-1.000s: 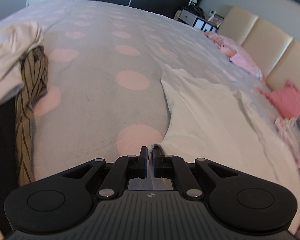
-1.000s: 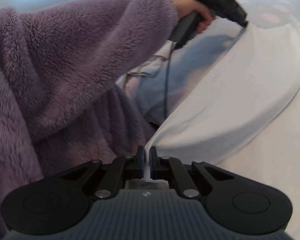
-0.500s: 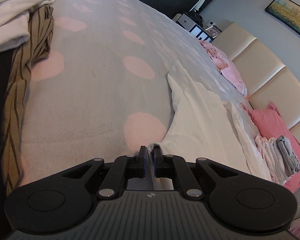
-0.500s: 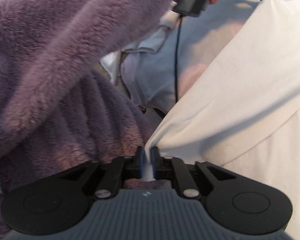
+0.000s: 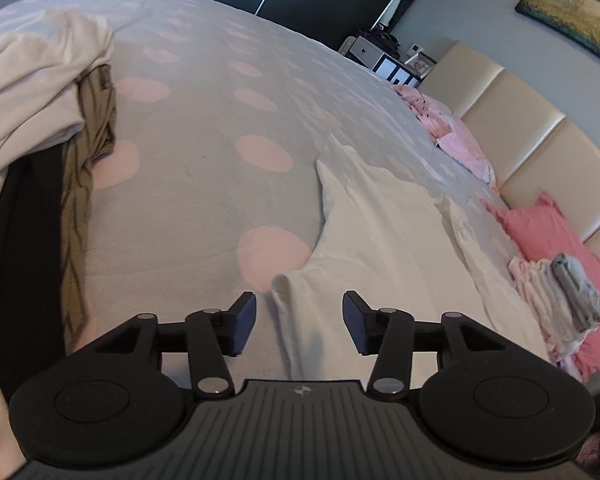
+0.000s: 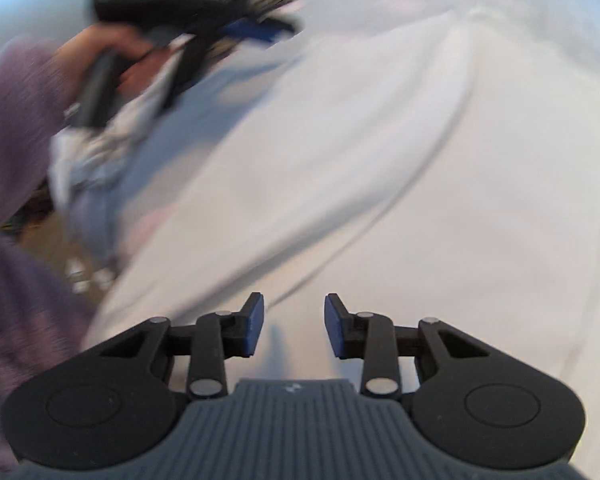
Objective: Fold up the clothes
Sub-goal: 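Lift the hem with both tools and fold it toward the collar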
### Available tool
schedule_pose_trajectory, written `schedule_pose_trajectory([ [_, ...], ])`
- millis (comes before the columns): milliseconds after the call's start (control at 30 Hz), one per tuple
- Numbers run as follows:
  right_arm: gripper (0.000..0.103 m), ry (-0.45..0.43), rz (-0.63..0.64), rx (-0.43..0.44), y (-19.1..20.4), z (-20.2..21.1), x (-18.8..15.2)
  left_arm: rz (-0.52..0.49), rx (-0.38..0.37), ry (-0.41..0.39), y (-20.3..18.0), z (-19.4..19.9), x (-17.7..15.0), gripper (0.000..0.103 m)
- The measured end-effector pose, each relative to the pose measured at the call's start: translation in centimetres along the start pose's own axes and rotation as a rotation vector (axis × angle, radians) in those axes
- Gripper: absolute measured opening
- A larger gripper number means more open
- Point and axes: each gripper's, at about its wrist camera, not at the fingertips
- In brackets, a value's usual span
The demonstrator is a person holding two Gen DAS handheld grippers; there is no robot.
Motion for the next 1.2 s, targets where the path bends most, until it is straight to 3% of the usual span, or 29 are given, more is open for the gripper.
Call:
schedule_pose_trajectory([
  [67,0.037,-0.034,-0.002,-0.021,-1.9,-0.2,2.3,-0.037,0.036,0.005,-0.5,-0.8,0.2,0.045],
  [233,0.037,-0.131,-0.018,-0.027,-6.7,-1.3,8.9,-0.025,0.028,0.032,0.1,-2.3,0.3,0.043],
  [333,0.038,-0.166,-0.062,0.011,-9.5,-2.3,12.9,-0.003,0.005,0.035,0.7,-2.8,0.1,0.029],
  [433,0.039,-0.185,-0.101,0.043,-11.5,-4.2,17.3,-0.001,0.001,0.031,0.8,-3.2,0.1,0.022],
  [567,0.039,-0.192,-0.163,0.147,-13.4,-6.9,19.7,-0.002,-0.004,0.032,0.9,-3.5,0.1,0.01],
  [767,0.039,-0.2,-0.265,0.318,-16.3,-11.1,23.0,0.022,0.009,0.036,1.0,-3.6,-0.1,0.003],
  [833,0.035,-0.202,-0.299,0.375,-17.3,-12.5,24.1,0.052,0.015,0.024,1.2,-3.3,-0.4,0.002],
  [867,0.024,-0.203,-0.316,0.403,-17.8,-13.2,24.7,0.067,0.018,0.018,1.3,-3.2,-0.5,0.002],
  [900,0.006,-0.204,-0.333,0.432,-18.2,-13.9,25.2,0.083,0.021,0.012,1.4,-3.0,-0.7,0.002],
  [967,0.004,-0.217,-0.358,0.497,-18.8,-14.4,25.7,0.131,0.021,-0.001,1.7,-2.7,-1.0,0.001],
  [1067,0.002,-0.307,-0.439,0.663,-20.3,-14.2,26.1,0.191,0.013,-0.011,2.5,-2.2,-1.7,0.001],
  [1200,0.002,-0.286,-0.477,0.626,-20.9,-15.6,26.8,0.251,0.01,-0.01,3.4,-2.1,-2.7,0.0],
])
Point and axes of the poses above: each gripper's, at about its wrist camera, not at the fingertips, and z roughly against the way its jaws point, y to its left, x to its top, and after that the axes turned 9 degrees about -z, right-handed
